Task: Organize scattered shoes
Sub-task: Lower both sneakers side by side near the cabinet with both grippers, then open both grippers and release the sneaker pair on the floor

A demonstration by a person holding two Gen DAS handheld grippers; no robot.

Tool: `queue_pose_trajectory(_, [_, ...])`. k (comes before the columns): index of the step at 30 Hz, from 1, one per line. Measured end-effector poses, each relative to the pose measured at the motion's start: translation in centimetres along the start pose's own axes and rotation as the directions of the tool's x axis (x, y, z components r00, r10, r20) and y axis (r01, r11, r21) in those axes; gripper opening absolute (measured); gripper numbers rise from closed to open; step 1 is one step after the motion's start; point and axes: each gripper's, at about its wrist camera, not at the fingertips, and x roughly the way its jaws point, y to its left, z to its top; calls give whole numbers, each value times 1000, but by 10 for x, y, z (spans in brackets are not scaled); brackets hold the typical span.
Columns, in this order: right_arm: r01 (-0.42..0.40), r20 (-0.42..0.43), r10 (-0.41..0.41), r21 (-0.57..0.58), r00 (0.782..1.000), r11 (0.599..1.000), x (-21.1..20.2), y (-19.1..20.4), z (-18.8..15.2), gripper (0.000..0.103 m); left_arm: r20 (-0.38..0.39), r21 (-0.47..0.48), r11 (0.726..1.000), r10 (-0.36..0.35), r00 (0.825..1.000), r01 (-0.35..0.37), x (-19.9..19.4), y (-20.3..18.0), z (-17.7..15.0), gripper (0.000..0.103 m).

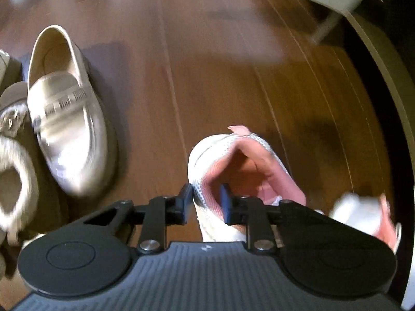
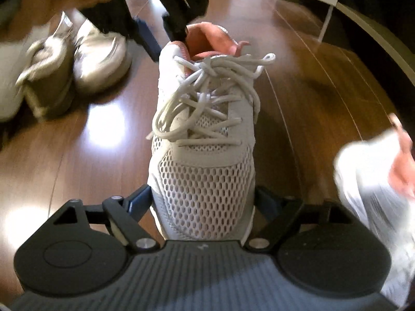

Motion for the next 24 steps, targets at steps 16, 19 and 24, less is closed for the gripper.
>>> queue_pose_trajectory(16, [130,-10,-130,87,991,988,-62,-57,-87,77,10,80,992,-93,996,92,-8,-73,-73,33])
queue_pose_trajectory(19, [125,-12,-124,107,992,986,-67,-56,-93,71,19,111,988,-114,993,111,-12,-83,-80,33])
queue_pose_trajectory(24, [137,-27,-135,161,991,977,-76,-60,-104,69,7,145,980,-137,991,134,-10,-105,-85,32])
